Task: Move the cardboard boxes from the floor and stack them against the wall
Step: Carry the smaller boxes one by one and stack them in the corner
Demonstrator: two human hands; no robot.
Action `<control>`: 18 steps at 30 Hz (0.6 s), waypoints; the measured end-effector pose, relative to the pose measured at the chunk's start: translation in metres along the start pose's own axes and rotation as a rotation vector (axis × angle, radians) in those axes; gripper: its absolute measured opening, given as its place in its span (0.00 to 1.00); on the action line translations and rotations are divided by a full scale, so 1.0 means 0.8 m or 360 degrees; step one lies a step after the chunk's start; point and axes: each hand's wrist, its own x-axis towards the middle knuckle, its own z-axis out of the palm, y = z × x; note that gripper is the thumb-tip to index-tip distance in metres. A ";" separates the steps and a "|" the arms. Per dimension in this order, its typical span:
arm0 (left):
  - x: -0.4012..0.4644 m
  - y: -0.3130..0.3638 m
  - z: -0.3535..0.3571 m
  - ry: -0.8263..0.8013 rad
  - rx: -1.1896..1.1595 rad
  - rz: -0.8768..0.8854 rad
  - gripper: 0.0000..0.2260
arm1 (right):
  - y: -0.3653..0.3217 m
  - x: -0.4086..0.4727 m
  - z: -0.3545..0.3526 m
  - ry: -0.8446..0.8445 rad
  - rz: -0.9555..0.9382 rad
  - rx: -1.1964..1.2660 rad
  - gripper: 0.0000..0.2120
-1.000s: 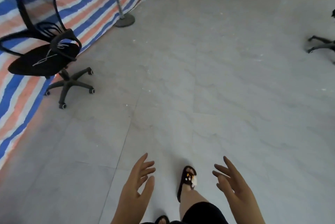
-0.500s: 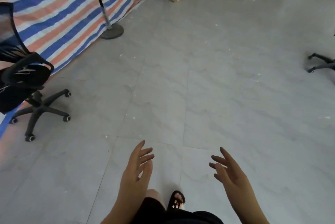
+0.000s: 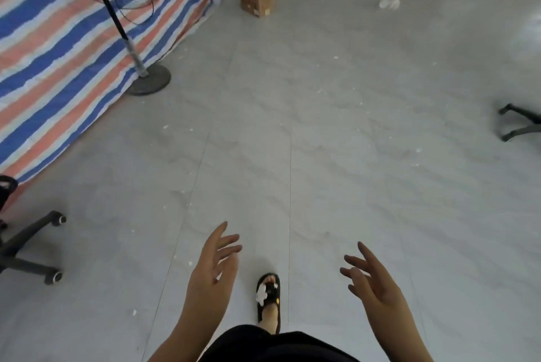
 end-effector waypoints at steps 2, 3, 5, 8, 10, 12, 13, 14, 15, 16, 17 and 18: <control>0.073 0.029 0.010 -0.0054 0.0040 0.0032 0.21 | -0.038 0.061 0.004 0.0055 -0.0023 0.0048 0.21; 0.106 0.040 0.017 -0.0109 0.0056 0.0043 0.21 | -0.052 0.090 0.005 0.0074 -0.0032 0.0066 0.20; 0.160 0.054 0.035 -0.0200 0.0066 0.0037 0.21 | -0.074 0.139 0.004 0.0087 -0.0023 0.0081 0.20; 0.239 0.070 0.061 -0.0248 0.0108 0.0019 0.22 | -0.097 0.212 -0.006 0.0181 0.0025 0.0117 0.20; 0.293 0.075 0.082 -0.0271 0.0118 -0.0002 0.22 | -0.108 0.267 -0.016 0.0234 0.0065 0.0159 0.20; 0.351 0.077 0.107 -0.0269 0.0128 -0.0012 0.22 | -0.117 0.328 -0.025 0.0238 0.0093 0.0170 0.20; 0.382 0.080 0.122 -0.0251 0.0134 -0.0017 0.22 | -0.123 0.363 -0.031 0.0232 0.0097 0.0160 0.20; 0.413 0.083 0.139 -0.0228 0.0128 -0.0019 0.22 | -0.132 0.399 -0.038 0.0229 0.0092 0.0151 0.19; 0.445 0.088 0.157 -0.0205 0.0111 -0.0021 0.22 | -0.142 0.438 -0.047 0.0218 0.0077 0.0146 0.19; 0.475 0.092 0.175 -0.0184 0.0090 -0.0040 0.22 | -0.153 0.476 -0.058 0.0196 0.0065 0.0132 0.19; 0.504 0.098 0.193 -0.0160 0.0067 -0.0059 0.22 | -0.166 0.514 -0.069 0.0178 0.0052 0.0112 0.19; 0.533 0.108 0.211 -0.0132 0.0034 -0.0061 0.21 | -0.183 0.551 -0.081 0.0172 0.0028 0.0101 0.19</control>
